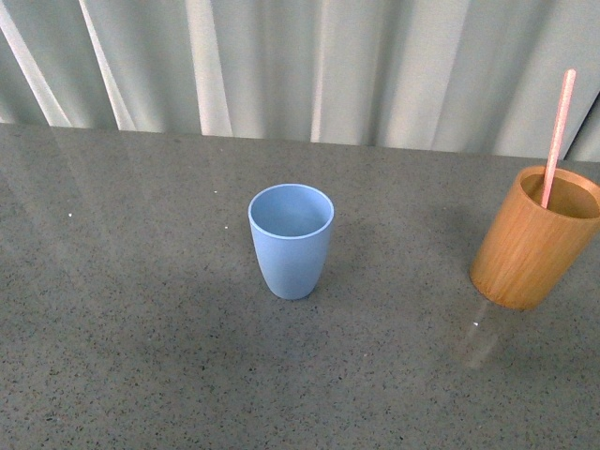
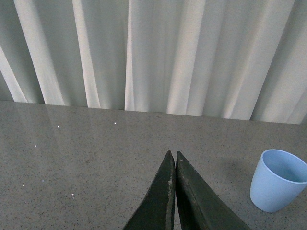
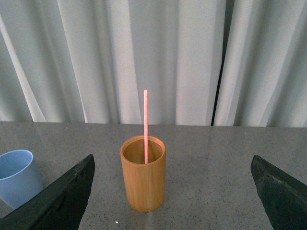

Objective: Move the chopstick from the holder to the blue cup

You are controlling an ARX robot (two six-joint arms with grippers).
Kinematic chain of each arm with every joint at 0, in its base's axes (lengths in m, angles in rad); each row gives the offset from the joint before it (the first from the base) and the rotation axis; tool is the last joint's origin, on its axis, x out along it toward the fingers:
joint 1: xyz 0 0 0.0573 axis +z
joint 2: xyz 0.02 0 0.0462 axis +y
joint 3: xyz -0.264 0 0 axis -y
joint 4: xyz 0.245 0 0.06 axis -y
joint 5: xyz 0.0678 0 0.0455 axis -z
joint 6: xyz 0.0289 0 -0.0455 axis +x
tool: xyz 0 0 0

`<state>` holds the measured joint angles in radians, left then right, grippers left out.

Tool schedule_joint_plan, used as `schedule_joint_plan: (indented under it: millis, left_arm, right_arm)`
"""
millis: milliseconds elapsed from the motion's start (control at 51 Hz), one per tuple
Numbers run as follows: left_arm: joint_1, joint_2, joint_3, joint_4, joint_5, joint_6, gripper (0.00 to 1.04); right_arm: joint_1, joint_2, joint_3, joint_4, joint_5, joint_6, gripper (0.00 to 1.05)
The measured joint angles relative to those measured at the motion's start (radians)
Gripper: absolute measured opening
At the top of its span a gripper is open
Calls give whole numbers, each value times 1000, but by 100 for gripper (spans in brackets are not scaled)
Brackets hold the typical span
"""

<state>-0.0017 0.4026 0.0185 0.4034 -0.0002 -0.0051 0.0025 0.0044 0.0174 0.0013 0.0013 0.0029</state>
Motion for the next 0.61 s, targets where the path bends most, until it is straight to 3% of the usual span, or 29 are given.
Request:
schedule_joint_plan:
  millis: [607]
  left_arm:
    - [0,-246,0,-244,0,0,4]
  right_arm:
    - [0,0,0,0,0,0,95]
